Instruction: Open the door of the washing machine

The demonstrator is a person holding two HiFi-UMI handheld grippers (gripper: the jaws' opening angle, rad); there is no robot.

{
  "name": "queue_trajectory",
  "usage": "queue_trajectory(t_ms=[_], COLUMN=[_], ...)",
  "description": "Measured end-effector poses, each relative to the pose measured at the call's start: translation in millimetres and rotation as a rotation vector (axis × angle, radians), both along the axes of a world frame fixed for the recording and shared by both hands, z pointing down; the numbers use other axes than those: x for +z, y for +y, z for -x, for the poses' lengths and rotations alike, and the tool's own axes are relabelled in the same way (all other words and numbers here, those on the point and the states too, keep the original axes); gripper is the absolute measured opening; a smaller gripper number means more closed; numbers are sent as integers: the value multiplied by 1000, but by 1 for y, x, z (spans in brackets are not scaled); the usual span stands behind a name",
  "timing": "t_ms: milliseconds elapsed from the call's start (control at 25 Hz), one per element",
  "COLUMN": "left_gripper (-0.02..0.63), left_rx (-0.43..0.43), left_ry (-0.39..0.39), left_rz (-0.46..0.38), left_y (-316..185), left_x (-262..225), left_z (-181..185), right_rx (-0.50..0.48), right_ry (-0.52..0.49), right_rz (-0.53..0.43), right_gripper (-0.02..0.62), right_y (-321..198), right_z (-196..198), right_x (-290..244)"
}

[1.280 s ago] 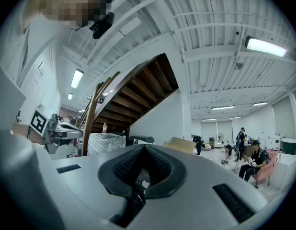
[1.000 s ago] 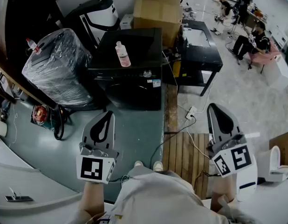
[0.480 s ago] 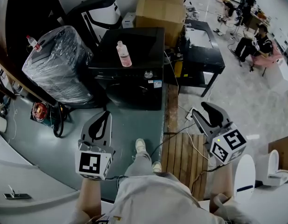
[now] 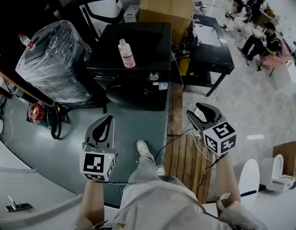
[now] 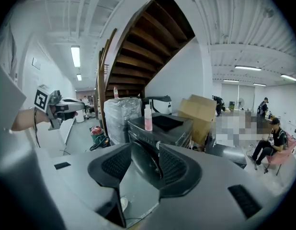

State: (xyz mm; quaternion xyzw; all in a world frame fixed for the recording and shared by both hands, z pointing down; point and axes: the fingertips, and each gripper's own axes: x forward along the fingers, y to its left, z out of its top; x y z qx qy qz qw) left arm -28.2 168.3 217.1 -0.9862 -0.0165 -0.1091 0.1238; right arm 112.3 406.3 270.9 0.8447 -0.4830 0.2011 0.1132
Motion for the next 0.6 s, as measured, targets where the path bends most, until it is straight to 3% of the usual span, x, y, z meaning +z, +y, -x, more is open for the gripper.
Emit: queue_trajectory(t_ms=[320, 600], left_gripper=[21, 21], left_rx=[-32, -58], left_ry=[-129, -241], left_rz=[25, 99], left_y=[-62, -131], left_x=[69, 133], left_z=[-49, -92], right_rx=[-58, -88], right_ry=[-58, -164], right_rz=[124, 225], right_gripper=[204, 201], right_y=[-83, -154], right_z=[-61, -102], right_x=[77, 151])
